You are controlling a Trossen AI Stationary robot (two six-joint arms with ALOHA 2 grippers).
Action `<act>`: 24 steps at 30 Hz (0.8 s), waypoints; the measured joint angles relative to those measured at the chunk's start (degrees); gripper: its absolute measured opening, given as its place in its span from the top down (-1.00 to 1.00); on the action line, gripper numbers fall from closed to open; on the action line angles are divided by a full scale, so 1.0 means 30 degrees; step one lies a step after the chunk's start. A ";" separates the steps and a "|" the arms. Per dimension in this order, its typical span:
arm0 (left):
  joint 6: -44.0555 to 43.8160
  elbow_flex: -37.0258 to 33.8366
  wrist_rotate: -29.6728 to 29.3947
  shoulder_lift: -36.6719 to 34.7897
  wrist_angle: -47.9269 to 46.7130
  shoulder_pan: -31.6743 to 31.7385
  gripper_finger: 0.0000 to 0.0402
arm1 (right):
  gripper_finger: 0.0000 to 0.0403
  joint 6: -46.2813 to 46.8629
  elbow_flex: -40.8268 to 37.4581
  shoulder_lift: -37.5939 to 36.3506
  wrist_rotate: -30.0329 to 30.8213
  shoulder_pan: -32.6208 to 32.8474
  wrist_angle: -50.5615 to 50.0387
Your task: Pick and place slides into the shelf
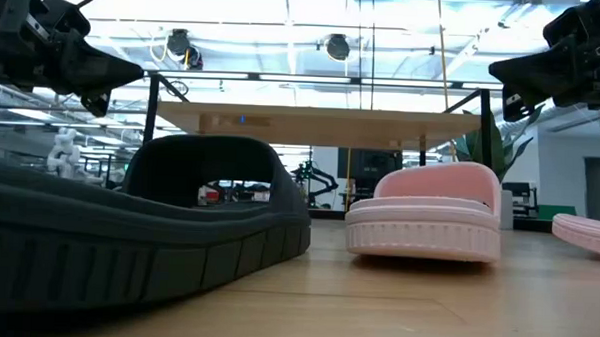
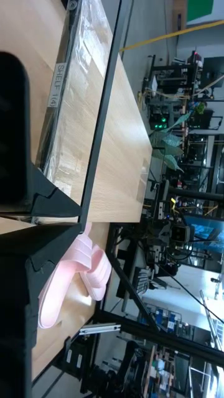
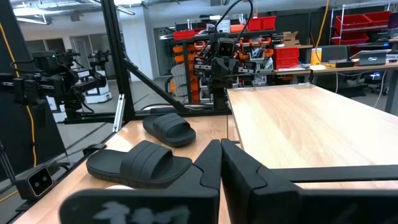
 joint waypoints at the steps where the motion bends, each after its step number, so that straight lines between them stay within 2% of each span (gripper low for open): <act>1: 0.0000 -0.0003 0.0003 0.0000 0.0000 0.0006 0.87 | 1.00 0.0000 0.0007 0.0007 0.0000 0.0007 0.0041; 7: -0.0001 -0.0007 0.0003 -0.0006 0.0000 0.0004 0.87 | 1.00 0.0719 0.0000 0.0015 0.0007 0.0007 0.1756; 11: 0.0000 -0.0005 0.0004 0.0000 0.0000 0.0004 0.87 | 1.00 0.5233 0.0000 0.0033 0.0777 0.0015 0.6391; 15: -0.0001 -0.0006 0.0005 0.0000 0.0000 0.0003 0.87 | 1.00 0.9531 -0.0002 0.0090 0.3027 0.0015 1.2001; 18: 0.0000 -0.0005 0.0001 -0.0002 -0.0005 0.0006 0.87 | 1.00 1.1801 -0.0007 0.0105 0.4541 0.0015 1.4840; 24: -0.0011 -0.0007 -0.0140 0.0000 0.0274 -0.0001 0.87 | 1.00 1.0689 -0.0007 0.0109 0.4690 0.0015 1.7365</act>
